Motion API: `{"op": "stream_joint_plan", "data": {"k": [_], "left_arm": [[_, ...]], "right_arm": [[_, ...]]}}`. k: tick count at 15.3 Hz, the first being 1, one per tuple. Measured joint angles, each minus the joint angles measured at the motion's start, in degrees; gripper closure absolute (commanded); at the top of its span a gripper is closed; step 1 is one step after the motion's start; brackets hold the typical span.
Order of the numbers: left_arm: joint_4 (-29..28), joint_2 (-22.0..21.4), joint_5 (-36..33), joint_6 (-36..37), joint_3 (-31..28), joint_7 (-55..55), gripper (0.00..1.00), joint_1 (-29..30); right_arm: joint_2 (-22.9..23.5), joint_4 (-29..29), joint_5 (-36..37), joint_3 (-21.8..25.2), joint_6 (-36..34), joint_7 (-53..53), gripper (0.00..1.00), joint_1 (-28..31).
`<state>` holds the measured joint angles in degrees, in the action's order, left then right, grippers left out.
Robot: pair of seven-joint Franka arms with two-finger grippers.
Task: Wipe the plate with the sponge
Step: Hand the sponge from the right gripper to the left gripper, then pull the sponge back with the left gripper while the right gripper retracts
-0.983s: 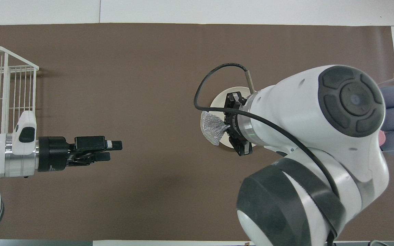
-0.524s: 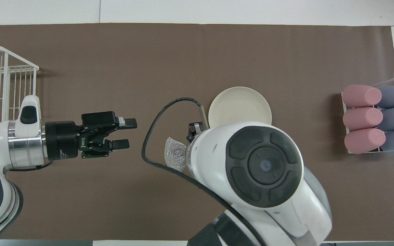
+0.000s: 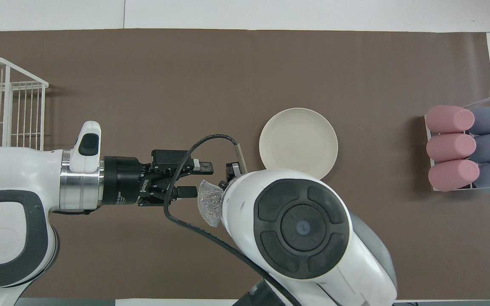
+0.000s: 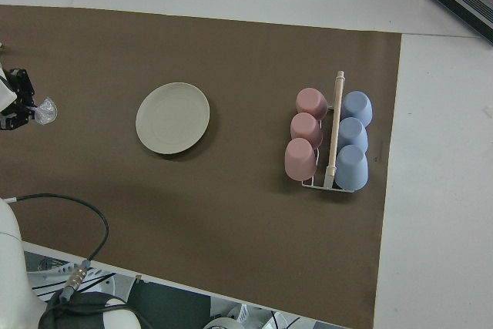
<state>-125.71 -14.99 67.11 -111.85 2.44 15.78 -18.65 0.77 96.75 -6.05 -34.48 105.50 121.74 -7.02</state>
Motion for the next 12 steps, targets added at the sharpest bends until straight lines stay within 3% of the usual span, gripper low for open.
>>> {"op": "stream_joint_plan", "data": {"k": [2, 3, 5, 6, 12], "left_arm": [[0.06, -0.01, 0.00, 1.92, -0.44, 0.00, 0.09, 0.19], [0.06, -0.01, 0.00, 2.27, -0.48, 0.00, 0.18, 0.19], [0.07, -0.01, 0.00, 2.42, -0.43, 0.00, 0.62, 0.18], [0.07, -0.01, 0.01, 2.44, -0.43, 0.00, 0.99, 0.18], [0.07, -0.02, 0.04, 3.89, -0.63, 1.34, 1.00, 0.21]], "right_arm": [[0.00, 0.03, 0.01, 0.00, 0.00, 0.00, 1.00, 0.00], [0.00, 0.04, 0.01, 0.00, 0.00, 0.00, 1.00, 0.00], [0.00, 0.06, 0.01, 0.00, 0.00, 0.00, 1.00, 0.00], [0.00, 0.06, 0.01, 0.00, 0.00, 0.00, 1.00, 0.00], [0.00, 0.12, 0.01, 0.00, 0.00, 0.00, 1.00, 0.00]]}}
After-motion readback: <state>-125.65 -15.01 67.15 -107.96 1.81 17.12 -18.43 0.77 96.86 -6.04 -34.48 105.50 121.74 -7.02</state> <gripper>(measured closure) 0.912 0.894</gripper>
